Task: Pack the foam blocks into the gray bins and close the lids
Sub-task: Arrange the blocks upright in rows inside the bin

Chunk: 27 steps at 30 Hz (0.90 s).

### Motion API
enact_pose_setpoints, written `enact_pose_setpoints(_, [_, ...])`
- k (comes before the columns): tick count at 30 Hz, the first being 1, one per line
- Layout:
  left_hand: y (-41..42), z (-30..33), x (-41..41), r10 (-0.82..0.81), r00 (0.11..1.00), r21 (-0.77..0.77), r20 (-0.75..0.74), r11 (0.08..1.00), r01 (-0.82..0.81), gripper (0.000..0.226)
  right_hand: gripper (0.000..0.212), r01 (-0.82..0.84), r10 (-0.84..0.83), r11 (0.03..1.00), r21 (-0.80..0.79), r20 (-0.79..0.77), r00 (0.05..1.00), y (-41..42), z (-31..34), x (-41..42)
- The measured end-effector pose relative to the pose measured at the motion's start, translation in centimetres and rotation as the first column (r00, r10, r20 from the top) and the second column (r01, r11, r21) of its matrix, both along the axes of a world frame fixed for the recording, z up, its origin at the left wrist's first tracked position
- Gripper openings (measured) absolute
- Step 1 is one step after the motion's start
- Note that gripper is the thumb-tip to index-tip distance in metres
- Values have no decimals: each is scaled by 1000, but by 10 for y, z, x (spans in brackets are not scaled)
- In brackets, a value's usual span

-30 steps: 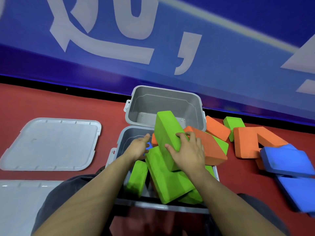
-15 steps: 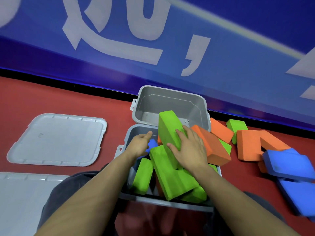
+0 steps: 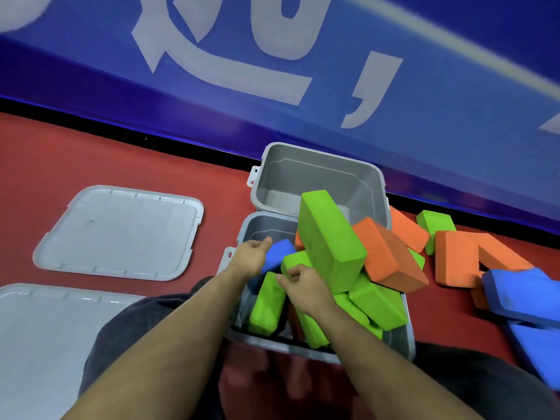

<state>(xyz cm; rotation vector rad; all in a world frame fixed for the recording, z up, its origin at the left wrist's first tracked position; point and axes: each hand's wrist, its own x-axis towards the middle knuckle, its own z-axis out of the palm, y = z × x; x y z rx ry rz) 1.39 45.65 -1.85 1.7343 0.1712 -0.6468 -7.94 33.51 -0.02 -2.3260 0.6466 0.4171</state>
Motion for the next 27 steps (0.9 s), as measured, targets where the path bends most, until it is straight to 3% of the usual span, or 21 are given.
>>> enact_pose_setpoints(3, [6,-24,4,10,999,72,-48,997,-7,41,39,46,-26,988,148,-136,990,9,-39,-1])
enact_pose_setpoints(5, [7,-42,2,-31,997,164,-75,985,43,36,57,115,-77,969,217,-179,981,17,-61,-1])
enact_pose_setpoints(7, [7,-68,-1,-92,992,246,-83,963,110,35,60,177,-140,961,211,-179,974,21,-79,3])
enact_pose_setpoints(10, [5,-88,3,-174,985,346,-6,924,166,54,42,240,-198,953,184,-221,955,16,-100,14])
enact_pose_setpoints(14, [-10,-96,39,-236,969,390,67,900,192,66,60,282,-217,943,177,-317,923,13,-116,26])
enact_pose_setpoints(18, [-26,-108,71,-442,896,492,31,787,371,78,82,379,-280,874,303,-325,904,21,-141,26])
enact_pose_setpoints(23, [-43,-124,95,-576,817,540,-35,677,501,83,123,525,-441,762,379,-291,849,30,-162,29])
enact_pose_setpoints(27, [-44,-136,109,-698,713,621,-65,531,577,84,118,556,-468,715,424,-301,831,27,-176,28])
